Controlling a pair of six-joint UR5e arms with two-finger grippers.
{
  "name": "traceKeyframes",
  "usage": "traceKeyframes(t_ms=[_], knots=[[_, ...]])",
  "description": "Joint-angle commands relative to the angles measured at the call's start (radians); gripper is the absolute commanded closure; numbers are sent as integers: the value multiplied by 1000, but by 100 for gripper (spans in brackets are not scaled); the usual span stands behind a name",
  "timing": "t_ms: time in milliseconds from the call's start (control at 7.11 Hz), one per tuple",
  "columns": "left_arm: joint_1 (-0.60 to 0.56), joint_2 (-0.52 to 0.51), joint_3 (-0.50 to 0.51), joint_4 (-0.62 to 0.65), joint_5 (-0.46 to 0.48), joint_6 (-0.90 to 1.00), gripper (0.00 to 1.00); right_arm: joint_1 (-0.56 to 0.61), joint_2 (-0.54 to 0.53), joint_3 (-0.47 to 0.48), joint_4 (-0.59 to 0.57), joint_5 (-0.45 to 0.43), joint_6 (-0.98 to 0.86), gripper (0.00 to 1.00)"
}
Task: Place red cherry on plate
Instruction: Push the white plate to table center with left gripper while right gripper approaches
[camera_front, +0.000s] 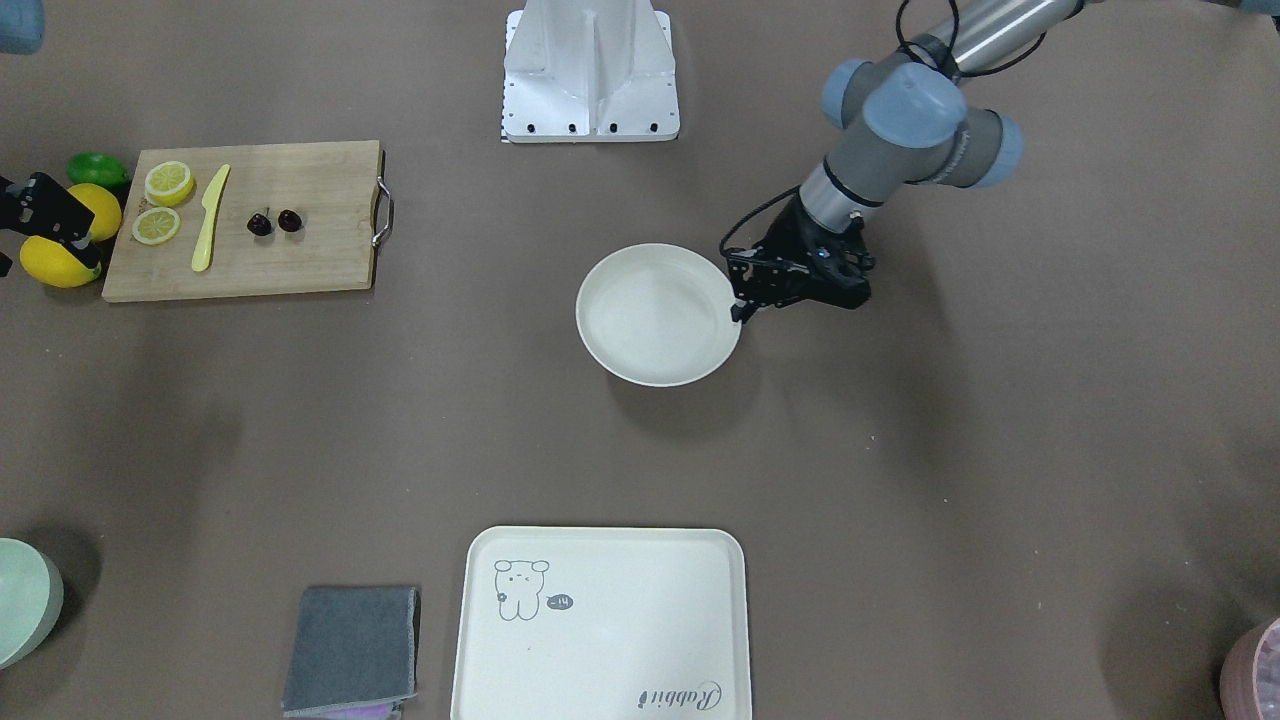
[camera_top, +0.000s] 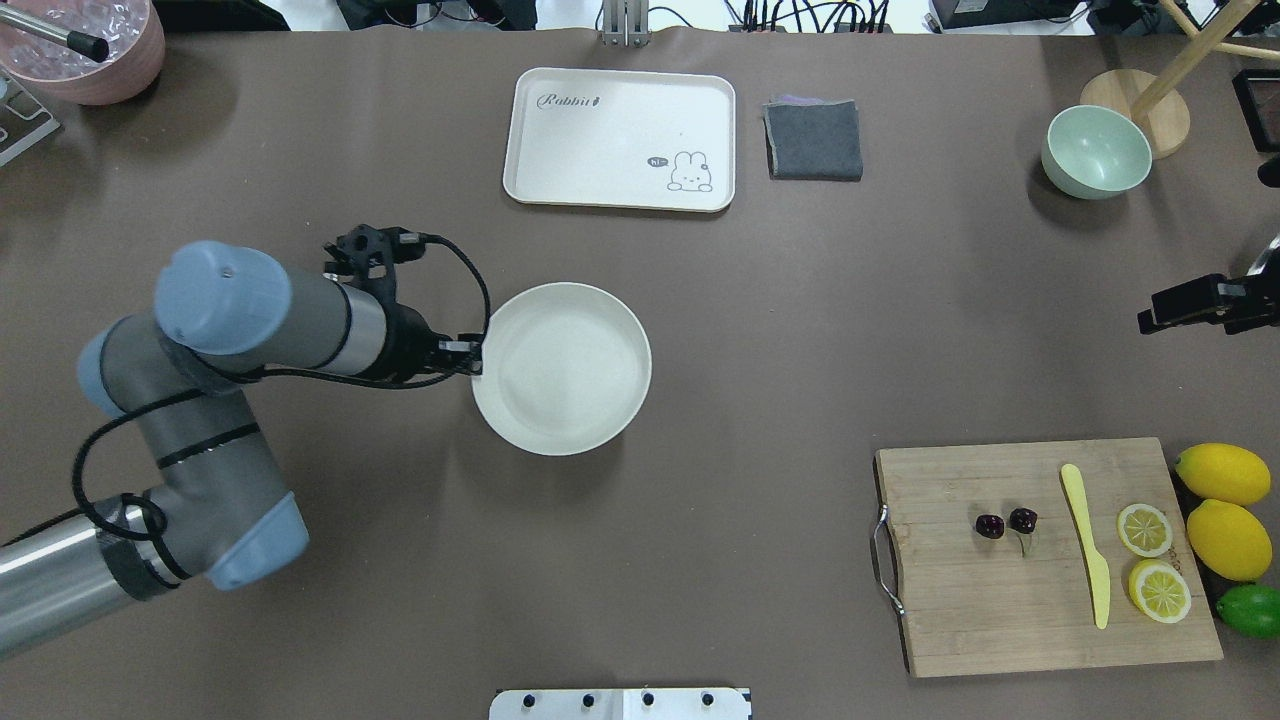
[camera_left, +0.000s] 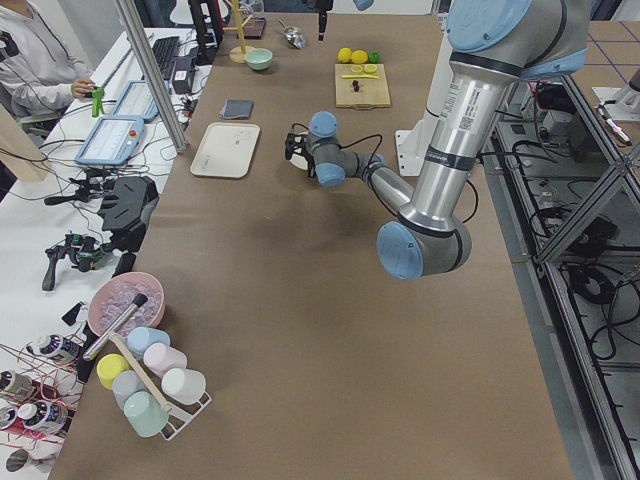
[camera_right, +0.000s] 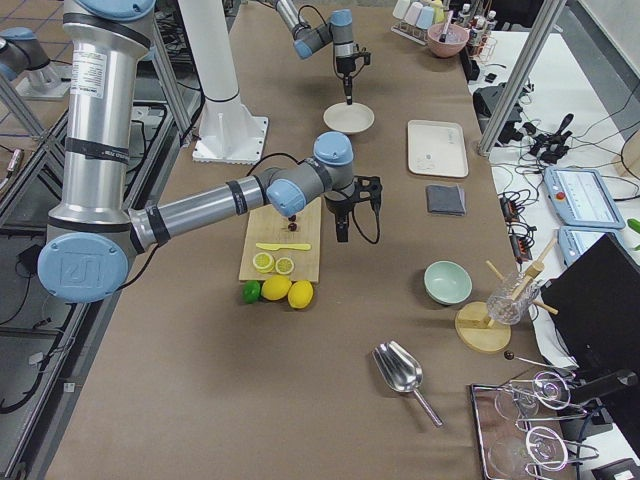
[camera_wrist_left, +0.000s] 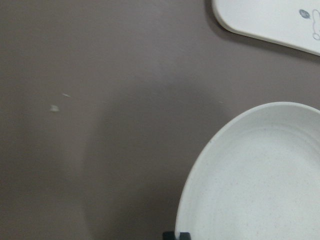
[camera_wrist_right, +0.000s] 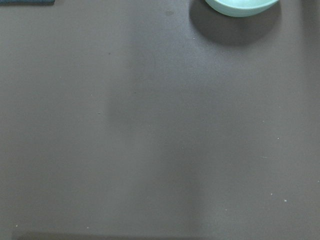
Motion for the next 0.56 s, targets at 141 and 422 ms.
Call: traceKeyframes(t_ms=[141, 422], knots=[[80, -68, 33, 91, 103, -20, 100, -1, 0, 0, 0, 1, 0, 0], [82, -73, 35, 91, 106, -9, 1, -2, 3, 5, -3, 6, 17, 0]])
